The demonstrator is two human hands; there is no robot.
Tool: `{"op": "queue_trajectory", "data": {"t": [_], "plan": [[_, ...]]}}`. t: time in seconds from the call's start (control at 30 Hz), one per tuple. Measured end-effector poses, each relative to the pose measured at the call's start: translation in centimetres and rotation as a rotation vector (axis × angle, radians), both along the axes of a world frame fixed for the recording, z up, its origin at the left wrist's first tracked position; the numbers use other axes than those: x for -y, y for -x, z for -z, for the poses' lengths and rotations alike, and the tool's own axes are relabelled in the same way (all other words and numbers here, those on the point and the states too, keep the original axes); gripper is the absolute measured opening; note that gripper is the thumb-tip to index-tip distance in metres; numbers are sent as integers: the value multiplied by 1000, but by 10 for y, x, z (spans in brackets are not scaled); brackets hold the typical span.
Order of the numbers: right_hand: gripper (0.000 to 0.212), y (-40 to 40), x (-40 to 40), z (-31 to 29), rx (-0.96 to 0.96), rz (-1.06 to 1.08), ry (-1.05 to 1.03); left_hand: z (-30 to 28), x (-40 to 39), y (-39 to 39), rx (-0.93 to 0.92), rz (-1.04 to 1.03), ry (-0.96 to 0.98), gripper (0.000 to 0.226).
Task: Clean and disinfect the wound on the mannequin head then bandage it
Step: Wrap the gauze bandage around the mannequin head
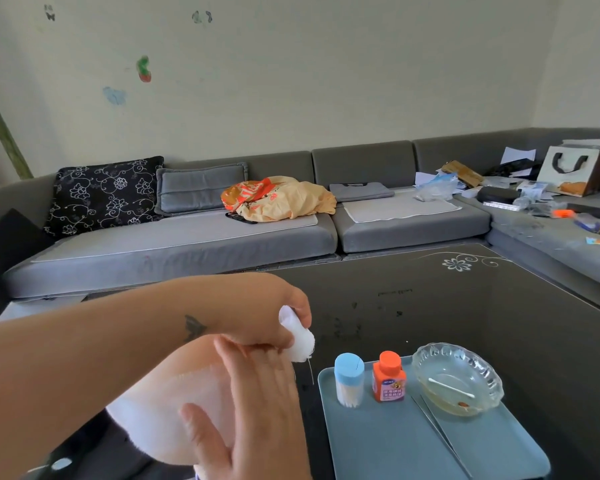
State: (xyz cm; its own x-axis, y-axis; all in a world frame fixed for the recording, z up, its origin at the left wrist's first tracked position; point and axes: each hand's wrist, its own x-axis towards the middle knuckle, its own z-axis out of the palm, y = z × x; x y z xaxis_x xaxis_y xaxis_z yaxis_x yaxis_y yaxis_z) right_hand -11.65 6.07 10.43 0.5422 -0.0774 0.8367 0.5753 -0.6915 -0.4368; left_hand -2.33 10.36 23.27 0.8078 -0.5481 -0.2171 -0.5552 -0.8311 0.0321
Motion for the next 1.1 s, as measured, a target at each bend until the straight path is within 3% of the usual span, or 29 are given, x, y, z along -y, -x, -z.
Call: {"op": "queue_trajectory", "data": {"t": [0.1,0.17,0.27,0.37,0.47,0.63,0.83,1.1], "plan": [[32,3,17,10,144,-164,-238,1,-2,3,31,52,2,29],[35,1,32,14,149,-149,-312,3,-5,6,42,69,10,32],[56,-12,52,6,-100,-100,-409,5,-7,8,74,67,20,37],[76,-27,68,-7,-441,-321,-468,6,-7,9,114,78,9,37],[81,-34,76,-13,-626,-485,-420,5,-4,12,92,106,27,33],[69,-38,76,-16,-649,-437,-410,3,-2,17,71,133,69,30],[72,-37,74,-15,-669,-449,-422,4,-15,16,109,89,84,67],[39,-37,75,-6,-584,-441,-550,3,-25,16,173,86,-36,66]]}}
